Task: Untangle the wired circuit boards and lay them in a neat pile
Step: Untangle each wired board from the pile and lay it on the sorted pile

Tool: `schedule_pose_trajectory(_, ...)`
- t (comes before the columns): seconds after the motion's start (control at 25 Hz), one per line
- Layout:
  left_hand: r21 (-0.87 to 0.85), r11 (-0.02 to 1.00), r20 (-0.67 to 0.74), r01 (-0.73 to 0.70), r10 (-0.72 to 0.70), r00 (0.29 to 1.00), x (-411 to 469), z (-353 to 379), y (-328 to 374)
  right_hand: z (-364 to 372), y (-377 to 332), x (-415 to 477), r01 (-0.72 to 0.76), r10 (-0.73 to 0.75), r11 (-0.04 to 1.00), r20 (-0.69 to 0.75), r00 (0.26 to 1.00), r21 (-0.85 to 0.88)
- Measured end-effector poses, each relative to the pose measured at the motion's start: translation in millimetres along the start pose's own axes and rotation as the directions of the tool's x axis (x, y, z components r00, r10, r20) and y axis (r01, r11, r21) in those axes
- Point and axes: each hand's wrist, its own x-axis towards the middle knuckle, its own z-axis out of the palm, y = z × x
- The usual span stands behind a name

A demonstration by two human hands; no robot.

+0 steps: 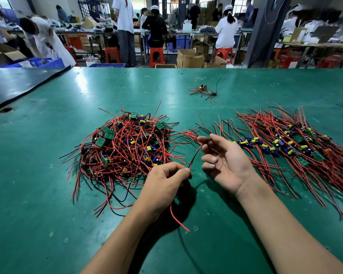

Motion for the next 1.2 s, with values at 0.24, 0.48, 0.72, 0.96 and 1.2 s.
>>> schedule_pose_trajectory(0.24, 0.010, 1.000, 0.040, 0.002, -0.003, 0.999, -0.6, 0.6, -0.2, -5.3, -7.1, -2.2, -0.144, 0.123, 0.973, 0.124, 0.985, 0.182)
schedule_pose_trajectory(0.48, 0.003, 1.000, -0.017, 0.008, -0.008, 1.000, 0.4, 0.1, 1.5, -0.9, -2.7, -2.1, 0.026, -0.007, 0.986, 0.114, 0.993, -0.162)
schedule_pose_trajectory(0.72, -0.002, 0.999, -0.037, -0.041, 0.041, 0.998, 3.2, 0.9, -0.1, 8.8, 37.9, -3.8, 0.152, -0.079, 0.800, 0.149, 0.986, -0.581)
schedule_pose_trajectory(0.96, -0.048, 0.998, 0.008, 0.050, -0.050, 0.999, 2.2, -0.3, 3.7, -0.1, 26.6, 7.7, 0.225, -0.265, 0.817, 0.001, 0.964, -0.530)
schedule_pose_trajectory(1.2, -0.009, 0.997, 0.084, 0.073, -0.072, 0.994, -0.9, -1.7, 8.6, -7.6, 15.4, 10.7, 0.275, -0.344, 0.886, -0.132, 0.930, -0.373)
